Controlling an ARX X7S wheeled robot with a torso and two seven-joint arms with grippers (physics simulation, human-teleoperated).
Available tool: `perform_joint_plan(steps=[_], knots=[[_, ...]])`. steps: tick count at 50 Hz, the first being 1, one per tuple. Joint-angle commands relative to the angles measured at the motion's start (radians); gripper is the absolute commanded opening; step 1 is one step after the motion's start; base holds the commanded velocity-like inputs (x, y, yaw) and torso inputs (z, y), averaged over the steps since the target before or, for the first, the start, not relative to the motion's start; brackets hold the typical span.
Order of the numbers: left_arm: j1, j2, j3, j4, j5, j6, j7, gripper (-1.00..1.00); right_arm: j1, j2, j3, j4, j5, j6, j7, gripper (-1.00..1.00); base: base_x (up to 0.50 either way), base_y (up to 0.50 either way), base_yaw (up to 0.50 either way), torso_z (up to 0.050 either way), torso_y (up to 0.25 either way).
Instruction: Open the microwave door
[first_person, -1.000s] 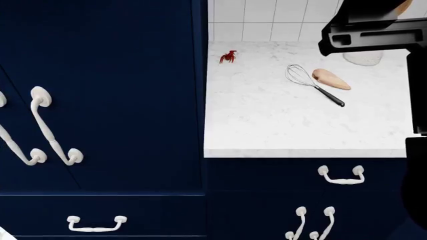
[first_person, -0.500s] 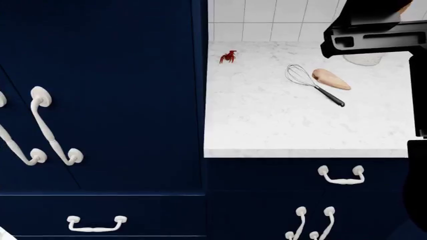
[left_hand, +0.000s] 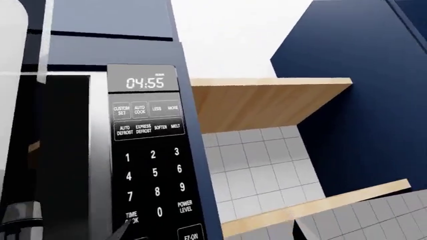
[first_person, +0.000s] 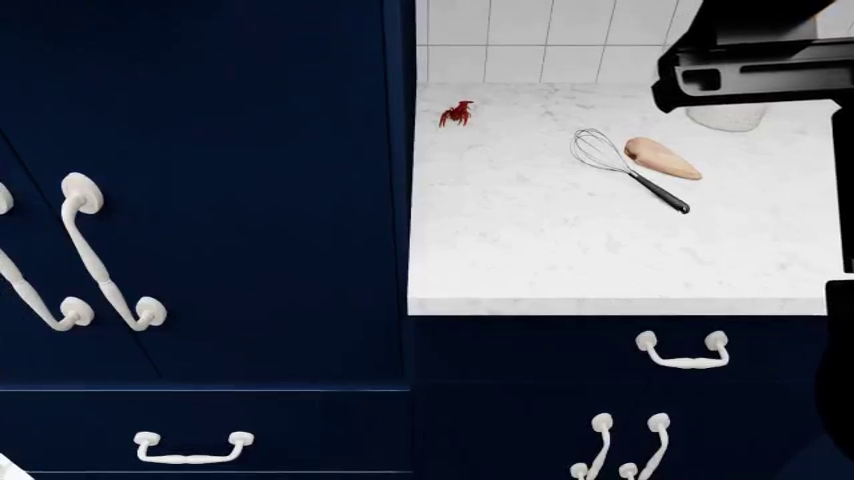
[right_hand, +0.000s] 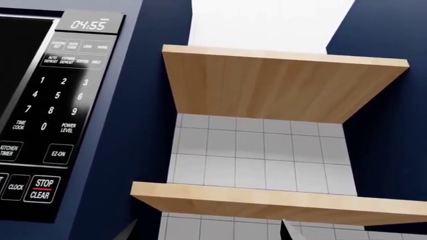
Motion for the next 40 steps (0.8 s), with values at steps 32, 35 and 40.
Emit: perform_joint_plan(steps=[32, 35, 40], knots=[[0.237, 0.072, 0.291, -0.162, 0.545, 0.332, 0.319, 1.00, -0.017, 0.035, 0.003, -0.001, 0.025, -0.038, 0.023, 1.00, 0.00, 0.00, 0.00, 0.000, 0.000], [0.249, 0.078, 0.309, -0.183, 0.573, 0.362, 0.334, 1.00, -0.014, 0.037, 0.002, 0.000, 0.027, -0.039, 0.024, 1.00, 0.00, 0.00, 0.00, 0.000, 0.000], [0.266, 0.087, 0.336, -0.213, 0.609, 0.399, 0.353, 1.00, -0.013, 0.039, -0.005, 0.005, 0.023, -0.044, 0.023, 1.00, 0.00, 0.00, 0.00, 0.000, 0.000]])
